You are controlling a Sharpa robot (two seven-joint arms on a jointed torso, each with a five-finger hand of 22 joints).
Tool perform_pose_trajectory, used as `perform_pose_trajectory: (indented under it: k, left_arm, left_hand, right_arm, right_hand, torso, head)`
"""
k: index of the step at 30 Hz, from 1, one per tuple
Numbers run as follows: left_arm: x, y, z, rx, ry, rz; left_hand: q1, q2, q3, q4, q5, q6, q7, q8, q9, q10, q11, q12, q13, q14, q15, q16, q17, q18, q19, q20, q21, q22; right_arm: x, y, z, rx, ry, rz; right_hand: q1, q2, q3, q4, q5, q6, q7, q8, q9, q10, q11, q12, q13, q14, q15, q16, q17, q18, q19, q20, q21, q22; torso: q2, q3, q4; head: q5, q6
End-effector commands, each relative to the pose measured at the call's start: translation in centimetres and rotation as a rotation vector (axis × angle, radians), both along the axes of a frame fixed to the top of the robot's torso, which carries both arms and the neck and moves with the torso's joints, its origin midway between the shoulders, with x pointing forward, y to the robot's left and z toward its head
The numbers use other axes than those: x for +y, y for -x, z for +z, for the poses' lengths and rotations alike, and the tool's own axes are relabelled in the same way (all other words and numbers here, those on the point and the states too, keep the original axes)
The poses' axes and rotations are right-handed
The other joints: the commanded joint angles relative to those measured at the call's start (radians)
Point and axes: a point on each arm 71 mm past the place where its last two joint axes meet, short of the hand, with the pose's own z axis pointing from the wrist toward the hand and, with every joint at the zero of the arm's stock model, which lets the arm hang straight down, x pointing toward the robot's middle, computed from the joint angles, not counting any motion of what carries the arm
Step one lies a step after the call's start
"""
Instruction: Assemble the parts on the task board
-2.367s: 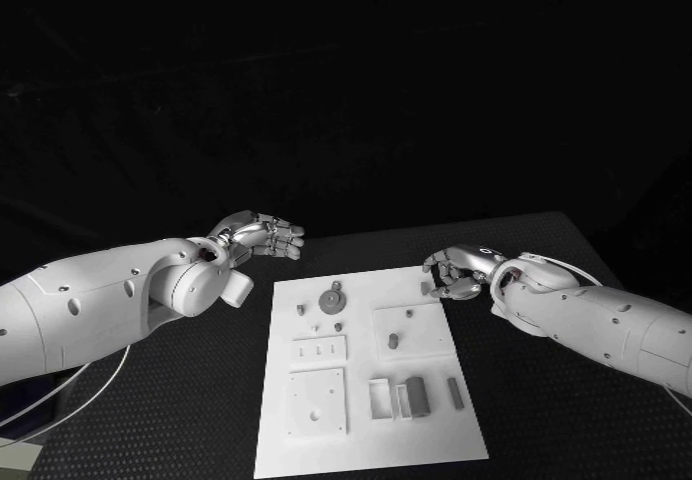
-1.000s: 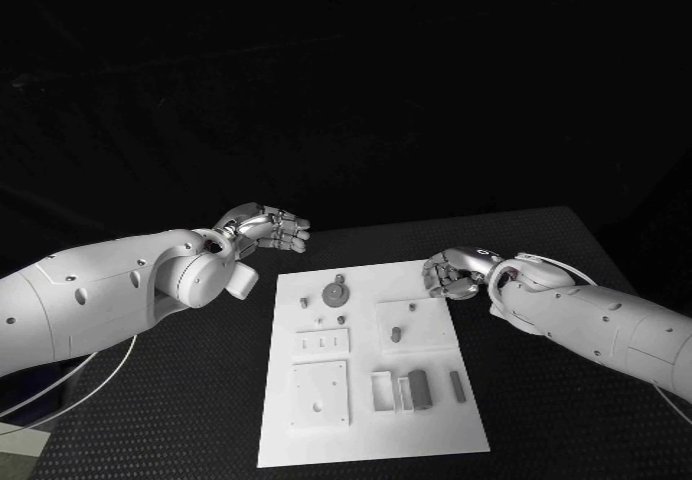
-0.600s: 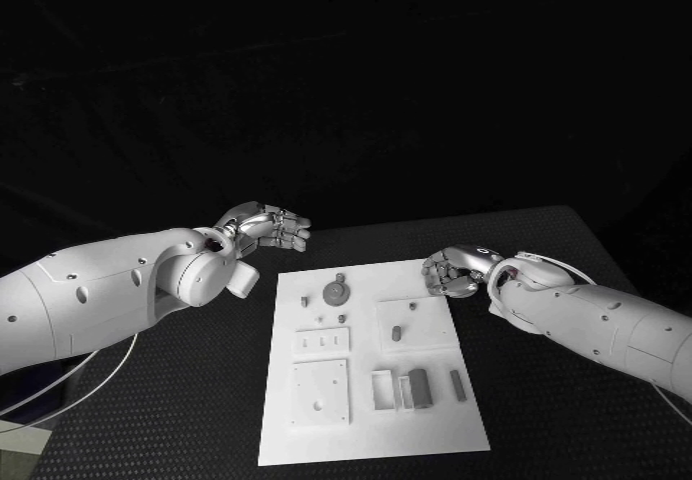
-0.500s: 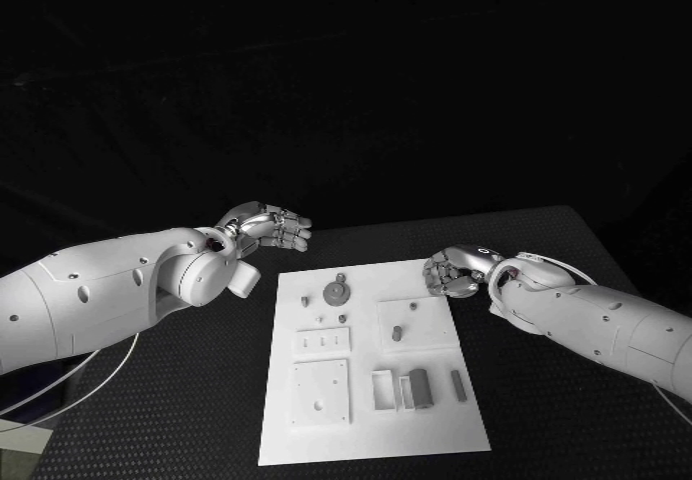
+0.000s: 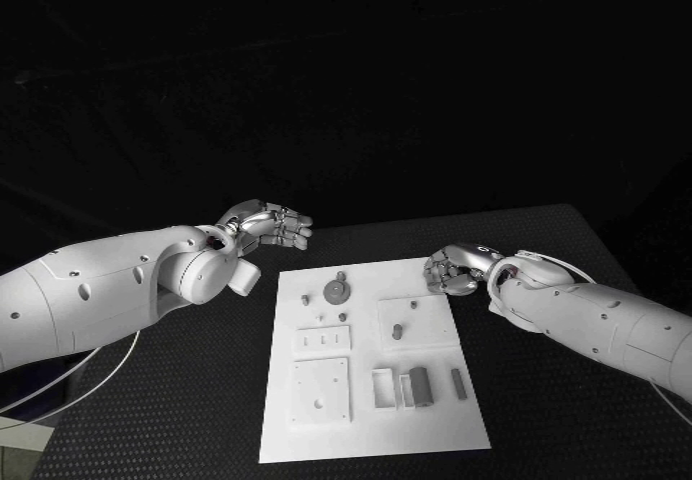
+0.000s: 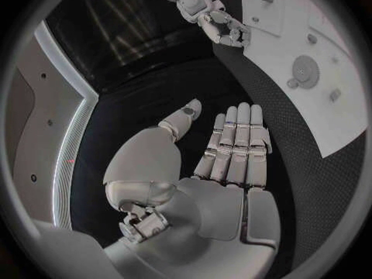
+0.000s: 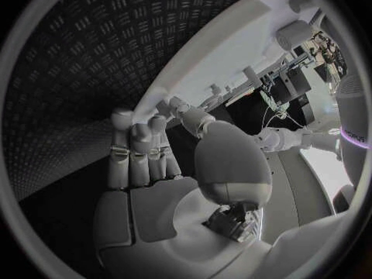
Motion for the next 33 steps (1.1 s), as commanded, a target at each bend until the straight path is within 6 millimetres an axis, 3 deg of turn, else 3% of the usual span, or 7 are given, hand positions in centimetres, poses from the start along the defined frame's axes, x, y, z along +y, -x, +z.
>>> perform_pose_trajectory:
  k: [1, 13, 16, 20, 30, 33]
  left_arm:
    - [-0.3, 0.0, 0.1, -0.006, 0.004, -0.017]
    - [-0.3, 0.1, 0.1, -0.010, -0.003, -0.044]
    - [-0.4, 0.1, 0.1, -0.014, -0.010, -0.053]
    - [-0.5, 0.2, 0.1, -0.011, -0.021, -0.059]
    - [-0.7, 0.4, -0.2, 0.015, -0.075, -0.051]
    - [-0.8, 0.5, -0.6, 0.043, -0.122, -0.051]
  left_hand:
    - [0.002, -0.009, 0.001, 0.006, -0.006, -0.007, 0.009, -0.005, 0.001, -0.004, 0.003, -0.004, 0.002, 0.004, 0.002, -0.005, 0.002, -0.010, -0.001, 0.005, -0.005, 0.002]
    - [0.005, 0.000, 0.003, 0.008, -0.006, 0.010, 0.002, 0.004, 0.007, 0.005, -0.001, 0.000, 0.005, 0.013, -0.002, -0.002, 0.007, -0.008, 0.007, 0.002, -0.003, 0.005]
    - [0.001, 0.018, 0.001, 0.012, -0.007, 0.050, -0.021, 0.020, 0.016, 0.041, -0.017, 0.012, 0.017, 0.040, -0.013, 0.010, 0.021, -0.005, 0.031, -0.007, 0.006, 0.013]
    - [-0.001, 0.023, -0.002, 0.011, -0.007, 0.066, -0.024, 0.022, 0.017, 0.063, -0.026, 0.018, 0.024, 0.058, -0.021, 0.018, 0.033, -0.004, 0.047, -0.015, 0.013, 0.020]
    - [-0.011, 0.020, -0.011, 0.012, -0.007, 0.086, -0.028, 0.018, 0.017, 0.115, -0.048, 0.033, 0.050, 0.101, -0.043, 0.041, 0.067, -0.004, 0.088, -0.036, 0.032, 0.039]
    - [-0.035, -0.008, -0.026, 0.022, -0.010, 0.073, -0.022, 0.007, 0.013, 0.116, -0.048, 0.030, 0.056, 0.100, -0.044, 0.039, 0.074, -0.008, 0.089, -0.038, 0.031, 0.042]
  right_arm:
    - [0.1, 0.0, 0.0, -0.007, -0.003, -0.007]
    - [0.3, -0.1, 0.3, -0.046, -0.003, -0.038]
    - [0.5, -0.1, 0.4, -0.066, -0.006, -0.045]
    - [0.9, 0.1, 0.7, -0.097, -0.006, -0.051]
    - [2.5, 0.4, 3.0, -0.158, -0.011, -0.027]
    - [3.7, 0.9, 3.9, -0.140, -0.031, -0.005]
  right_hand:
    - [0.002, 0.010, 0.002, 0.006, 0.002, 0.032, 0.023, 0.004, 0.002, -0.001, -0.007, 0.004, -0.002, 0.000, -0.006, 0.005, 0.001, 0.044, 0.003, -0.007, 0.002, 0.019]
    - [0.008, 0.034, 0.008, 0.000, 0.002, 0.055, 0.014, 0.014, 0.014, 0.006, -0.016, 0.007, -0.006, 0.006, -0.015, 0.006, 0.002, 0.044, 0.007, -0.011, 0.004, 0.020]
    - [0.009, 0.037, 0.008, -0.003, 0.002, 0.059, 0.012, 0.016, 0.016, 0.010, -0.018, 0.009, -0.007, 0.010, -0.017, 0.007, 0.002, 0.044, 0.011, -0.012, 0.006, 0.020]
    - [0.007, 0.039, 0.007, -0.005, 0.002, 0.061, 0.010, 0.016, 0.019, 0.016, -0.020, 0.012, -0.007, 0.016, -0.019, 0.009, 0.003, 0.044, 0.017, -0.015, 0.009, 0.020]
    - [0.008, 0.039, 0.008, -0.009, 0.002, 0.070, 0.005, 0.018, 0.026, 0.027, -0.025, 0.016, -0.010, 0.029, -0.024, 0.012, 0.004, 0.044, 0.029, -0.021, 0.014, 0.019]
    - [0.005, 0.038, 0.008, -0.008, 0.002, 0.069, 0.005, 0.017, 0.026, 0.029, -0.025, 0.016, -0.011, 0.031, -0.025, 0.012, 0.004, 0.044, 0.031, -0.022, 0.014, 0.019]
  torso:
    - [0.000, -0.0001, 0.0004]
    - [-0.001, 0.0010, -0.0006]
    - [-0.001, 0.0014, -0.0009]
    - [-0.001, 0.0008, -0.0017]
    - [-0.002, -0.0011, -0.0008]
    - [-0.003, -0.0015, -0.0029]
  head:
    - [-0.001, -0.001]
    - [0.000, -0.002]
    - [0.000, -0.002]
    - [-0.002, 0.001]
    - [-0.004, 0.012]
    - [-0.004, 0.019]
